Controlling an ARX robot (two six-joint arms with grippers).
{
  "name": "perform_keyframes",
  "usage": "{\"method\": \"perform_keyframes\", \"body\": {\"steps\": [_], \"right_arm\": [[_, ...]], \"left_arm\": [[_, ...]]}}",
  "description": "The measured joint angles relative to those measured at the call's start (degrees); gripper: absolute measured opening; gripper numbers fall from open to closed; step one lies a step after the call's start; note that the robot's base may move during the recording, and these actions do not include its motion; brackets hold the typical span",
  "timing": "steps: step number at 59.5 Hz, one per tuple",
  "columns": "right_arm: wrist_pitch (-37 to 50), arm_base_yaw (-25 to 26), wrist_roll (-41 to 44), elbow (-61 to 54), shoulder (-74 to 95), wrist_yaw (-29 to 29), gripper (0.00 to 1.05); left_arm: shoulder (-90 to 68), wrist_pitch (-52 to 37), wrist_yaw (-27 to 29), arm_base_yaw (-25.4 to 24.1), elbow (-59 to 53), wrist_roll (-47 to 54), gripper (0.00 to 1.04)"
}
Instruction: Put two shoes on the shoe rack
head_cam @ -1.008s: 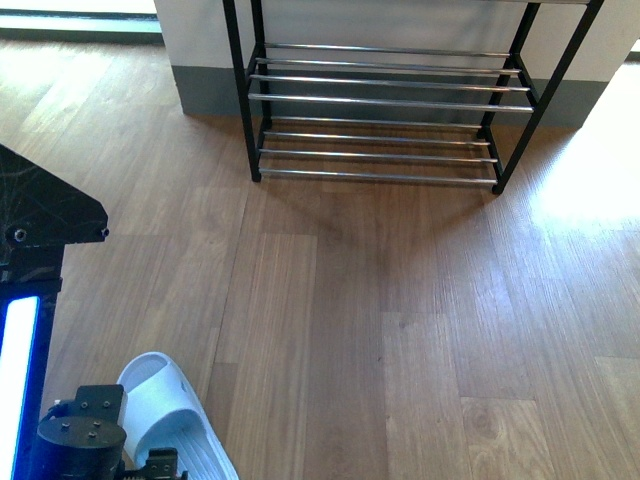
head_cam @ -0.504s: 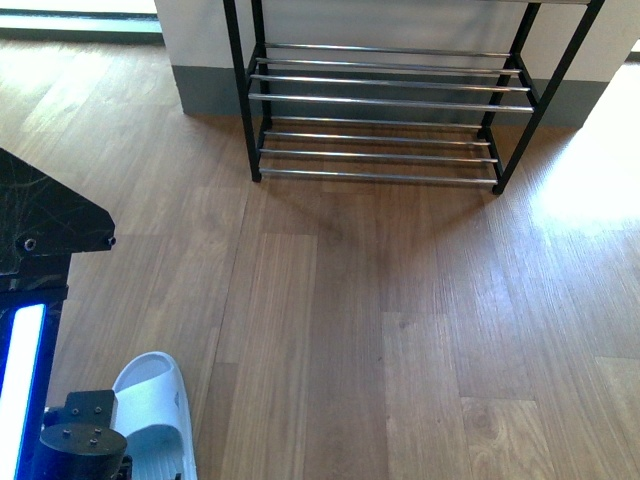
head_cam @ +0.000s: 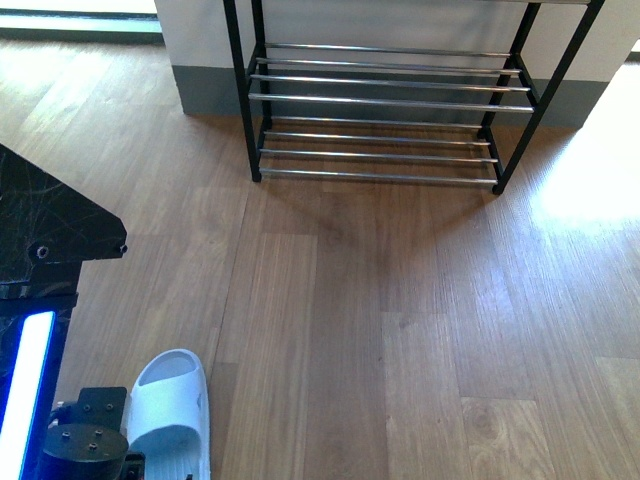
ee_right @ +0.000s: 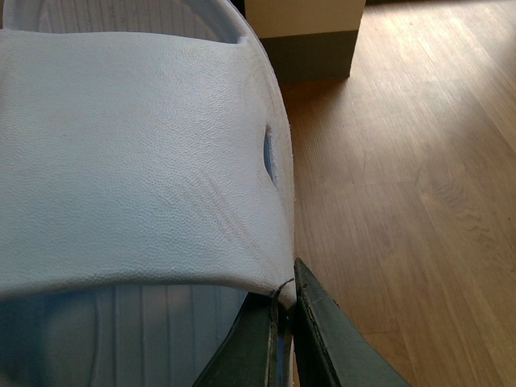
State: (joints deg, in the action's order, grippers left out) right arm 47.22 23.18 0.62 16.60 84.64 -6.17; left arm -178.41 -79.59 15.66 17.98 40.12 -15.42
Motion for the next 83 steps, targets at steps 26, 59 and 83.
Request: {"method": "perform_keyframes", "body": {"steps": [26, 59, 83], "right_arm": [[0.00, 0.00, 0.00, -0.02, 0.00, 0.00, 0.01], [0.00, 0.00, 0.00, -0.02, 0.00, 0.00, 0.01], [0.00, 0.00, 0.00, -0.02, 0.00, 0.00, 0.01]], "left_arm": [[0.00, -0.28, -0.70, 0.02, 0.00, 0.15, 0.01], [0.00, -0.28, -0.70, 0.02, 0.00, 0.15, 0.01], [0.00, -0.28, -0.70, 0.02, 0.00, 0.15, 0.01]]}}
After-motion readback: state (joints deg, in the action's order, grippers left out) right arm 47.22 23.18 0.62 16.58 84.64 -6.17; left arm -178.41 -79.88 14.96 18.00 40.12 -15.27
